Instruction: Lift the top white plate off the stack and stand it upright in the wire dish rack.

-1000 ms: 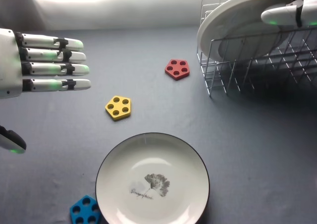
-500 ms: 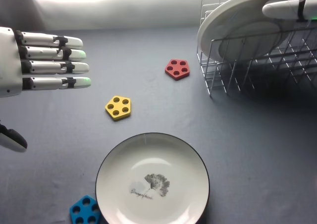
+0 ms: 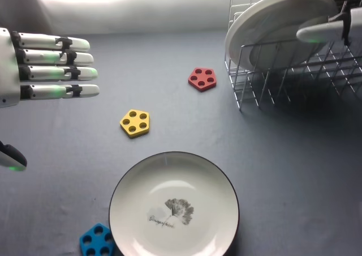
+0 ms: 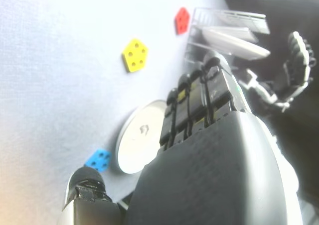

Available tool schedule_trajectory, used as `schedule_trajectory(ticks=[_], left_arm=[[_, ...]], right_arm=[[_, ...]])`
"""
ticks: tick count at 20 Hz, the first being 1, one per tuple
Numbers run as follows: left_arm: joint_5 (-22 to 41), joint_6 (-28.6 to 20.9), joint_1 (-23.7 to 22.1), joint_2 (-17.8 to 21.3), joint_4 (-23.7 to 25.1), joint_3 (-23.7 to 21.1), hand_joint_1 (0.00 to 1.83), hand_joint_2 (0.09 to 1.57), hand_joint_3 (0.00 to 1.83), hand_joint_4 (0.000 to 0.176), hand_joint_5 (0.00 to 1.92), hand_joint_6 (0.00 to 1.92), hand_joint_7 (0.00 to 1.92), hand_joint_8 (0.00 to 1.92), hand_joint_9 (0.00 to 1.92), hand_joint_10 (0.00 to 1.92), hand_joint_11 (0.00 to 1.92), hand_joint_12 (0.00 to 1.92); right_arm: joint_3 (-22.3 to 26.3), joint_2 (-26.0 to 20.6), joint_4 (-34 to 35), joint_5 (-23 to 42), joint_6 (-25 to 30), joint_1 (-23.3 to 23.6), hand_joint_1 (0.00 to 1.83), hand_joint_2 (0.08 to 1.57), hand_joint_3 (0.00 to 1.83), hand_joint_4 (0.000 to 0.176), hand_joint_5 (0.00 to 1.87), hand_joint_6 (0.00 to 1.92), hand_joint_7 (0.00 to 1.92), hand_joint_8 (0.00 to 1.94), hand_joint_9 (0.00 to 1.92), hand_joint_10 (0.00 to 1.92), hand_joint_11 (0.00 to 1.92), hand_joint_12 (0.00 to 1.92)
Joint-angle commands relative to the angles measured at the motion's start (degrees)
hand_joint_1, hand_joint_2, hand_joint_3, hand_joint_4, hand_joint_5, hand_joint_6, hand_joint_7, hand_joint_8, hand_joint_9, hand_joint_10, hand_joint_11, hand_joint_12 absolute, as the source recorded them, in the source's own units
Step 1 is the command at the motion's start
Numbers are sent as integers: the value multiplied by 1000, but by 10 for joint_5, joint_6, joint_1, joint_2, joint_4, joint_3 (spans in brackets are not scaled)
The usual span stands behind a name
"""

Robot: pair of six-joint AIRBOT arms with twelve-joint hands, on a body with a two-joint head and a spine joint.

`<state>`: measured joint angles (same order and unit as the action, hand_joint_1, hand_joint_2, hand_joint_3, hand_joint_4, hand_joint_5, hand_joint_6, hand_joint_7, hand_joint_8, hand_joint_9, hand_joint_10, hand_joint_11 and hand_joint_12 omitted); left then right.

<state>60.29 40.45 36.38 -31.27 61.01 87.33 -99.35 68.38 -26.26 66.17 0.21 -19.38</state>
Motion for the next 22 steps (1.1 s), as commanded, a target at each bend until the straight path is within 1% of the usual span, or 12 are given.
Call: schedule_trajectory(ticks=[1, 4, 6, 7, 9, 12, 15, 16, 18, 19, 21, 22], left_arm=[[36, 4, -10, 6, -44, 0, 38, 925, 0, 0, 71, 4, 92, 7, 87, 11, 106, 13], [36, 4, -10, 7, -45, 1, 21, 931, 1, 0, 55, 0, 75, 0, 61, 0, 82, 2], [36, 4, -10, 8, -45, 1, 44, 929, 0, 0, 54, 3, 70, 3, 59, 3, 90, 5], [36, 4, -10, 9, -45, 1, 39, 928, 0, 0, 70, 9, 87, 10, 70, 7, 97, 8], [36, 4, -10, 9, -45, 1, 32, 927, 0, 0, 75, 8, 97, 11, 75, 8, 103, 11], [36, 4, -9, 10, -45, 1, 39, 929, 0, 0, 72, 3, 106, 8, 91, 8, 115, 15], [36, 4, -9, 12, -45, 0, 43, 932, 1, 0, 76, 3, 104, 5, 82, 3, 122, 17], [37, 4, -9, 13, -45, 0, 45, 925, 0, 0, 75, 2, 105, 4, 94, 7, 136, 23], [37, 4, -9, 14, -45, 0, 47, 927, 0, 0, 67, 0, 100, 1, 88, 3, 126, 18], [37, 4, -9, 15, -45, 0, 49, 934, 2, 0, 34, 0, 67, 0, 55, 0, 104, 9], [36, 4, -8, 16, -45, 1, 48, 933, 0, 0, 53, 9, 88, 10, 74, 9, 116, 13], [36, 4, -8, 16, -45, 1, 50, 936, 2, 0, 58, 10, 92, 11, 77, 9, 112, 11]], right_arm=[[2, -12, 28, 61, -3, 9, 814, 949, 4, 0, 418, 0, 447, 0, 456, 0, 475, 0], [26, -27, -3, 61, -13, 13, 769, 952, 3, 0, 366, 2, 435, 4, 441, 4, 446, 2], [45, -40, -31, 61, -24, 18, 749, 962, 6, 0, 325, 0, 425, 2, 424, 1, 417, 0], [61, -49, -50, 59, -35, 22, 776, 945, 0, 0, 349, 9, 440, 7, 444, 8, 435, 8], [88, -66, -75, 54, -54, 27, 712, 965, 6, 0, 309, 0, 386, 0, 399, 0, 409, 0], [134, -93, -119, 45, -81, 35, 690, 957, 1, 0, 275, 0, 356, 0, 378, 0, 405, 4], [164, -112, -141, 32, -90, 37, 656, 962, 3, 0, 236, 0, 315, 0, 353, 0, 390, 0], [173, -118, -148, 28, -98, 37, 609, 965, 4, 0, 216, 0, 301, 0, 340, 0, 365, 0], [195, -130, -169, 23, -114, 37, 585, 960, 1, 0, 204, 0, 298, 0, 330, 0, 351, 0], [207, -136, -180, 21, -123, 37, 605, 961, 1, 0, 179, 0, 287, 0, 321, 0, 340, 0], [227, -146, -195, 17, -132, 36, 659, 945, 0, 0, 205, 11, 301, 6, 347, 10, 375, 16], [235, -151, -200, 16, -134, 36, 652, 955, 0, 0, 202, 8, 297, 3, 341, 6, 369, 13]])
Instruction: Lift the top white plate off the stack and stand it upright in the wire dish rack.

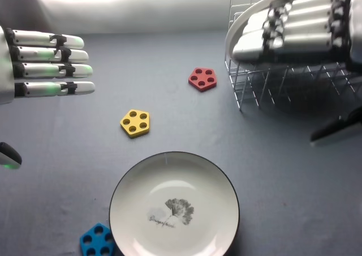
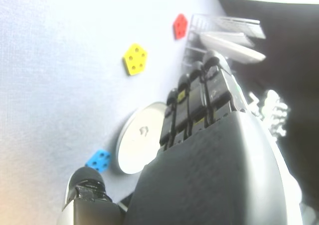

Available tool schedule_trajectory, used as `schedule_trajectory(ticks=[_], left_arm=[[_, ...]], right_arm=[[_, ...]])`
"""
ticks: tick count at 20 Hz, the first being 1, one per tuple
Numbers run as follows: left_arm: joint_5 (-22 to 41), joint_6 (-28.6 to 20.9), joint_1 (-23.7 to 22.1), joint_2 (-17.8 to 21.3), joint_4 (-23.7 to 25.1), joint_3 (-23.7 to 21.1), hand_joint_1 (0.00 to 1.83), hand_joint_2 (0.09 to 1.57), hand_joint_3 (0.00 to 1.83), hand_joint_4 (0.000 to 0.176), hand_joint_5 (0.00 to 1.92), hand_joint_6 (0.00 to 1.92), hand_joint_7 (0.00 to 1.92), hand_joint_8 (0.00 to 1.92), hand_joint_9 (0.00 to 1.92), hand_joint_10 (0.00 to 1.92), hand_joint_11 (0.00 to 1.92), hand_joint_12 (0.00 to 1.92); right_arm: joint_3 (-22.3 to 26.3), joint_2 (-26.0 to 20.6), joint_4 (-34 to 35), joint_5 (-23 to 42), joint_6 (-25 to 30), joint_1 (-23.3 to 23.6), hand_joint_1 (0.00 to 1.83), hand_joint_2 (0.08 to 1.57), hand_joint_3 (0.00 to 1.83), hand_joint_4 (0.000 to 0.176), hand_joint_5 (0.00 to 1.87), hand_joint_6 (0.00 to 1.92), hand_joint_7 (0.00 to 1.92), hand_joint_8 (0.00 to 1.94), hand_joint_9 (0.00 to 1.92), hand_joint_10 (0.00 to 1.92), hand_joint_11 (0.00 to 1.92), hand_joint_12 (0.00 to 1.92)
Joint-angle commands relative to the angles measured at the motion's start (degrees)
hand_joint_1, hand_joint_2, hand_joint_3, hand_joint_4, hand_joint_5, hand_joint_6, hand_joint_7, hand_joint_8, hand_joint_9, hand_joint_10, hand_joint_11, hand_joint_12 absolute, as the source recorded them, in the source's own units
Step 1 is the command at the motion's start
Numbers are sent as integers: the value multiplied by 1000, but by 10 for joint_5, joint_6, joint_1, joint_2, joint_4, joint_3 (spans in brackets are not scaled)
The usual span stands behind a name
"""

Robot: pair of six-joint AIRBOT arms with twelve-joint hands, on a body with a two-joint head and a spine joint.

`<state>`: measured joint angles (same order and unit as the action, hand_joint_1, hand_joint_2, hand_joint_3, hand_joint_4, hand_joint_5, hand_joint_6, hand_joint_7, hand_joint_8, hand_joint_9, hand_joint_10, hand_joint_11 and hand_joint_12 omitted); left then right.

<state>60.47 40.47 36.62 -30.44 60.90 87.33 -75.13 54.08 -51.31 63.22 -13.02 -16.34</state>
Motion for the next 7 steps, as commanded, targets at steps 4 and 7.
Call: schedule_trajectory(ticks=[4, 7], left_arm=[[38, 4, -10, 9, -44, 0, 63, 932, 0, 0, 66, 6, 93, 4, 76, 3, 110, 10], [41, 4, -9, 10, -44, 0, 57, 932, 0, 0, 53, 4, 72, 5, 58, 7, 79, 6]], right_arm=[[25, -22, 36, 31, -8, 7, 696, 971, 3, 0, 185, 3, 278, 1, 328, 4, 362, 10], [49, -36, 22, 28, -12, 7, 640, 989, 8, 0, 175, 4, 271, 0, 320, 0, 350, 4]])
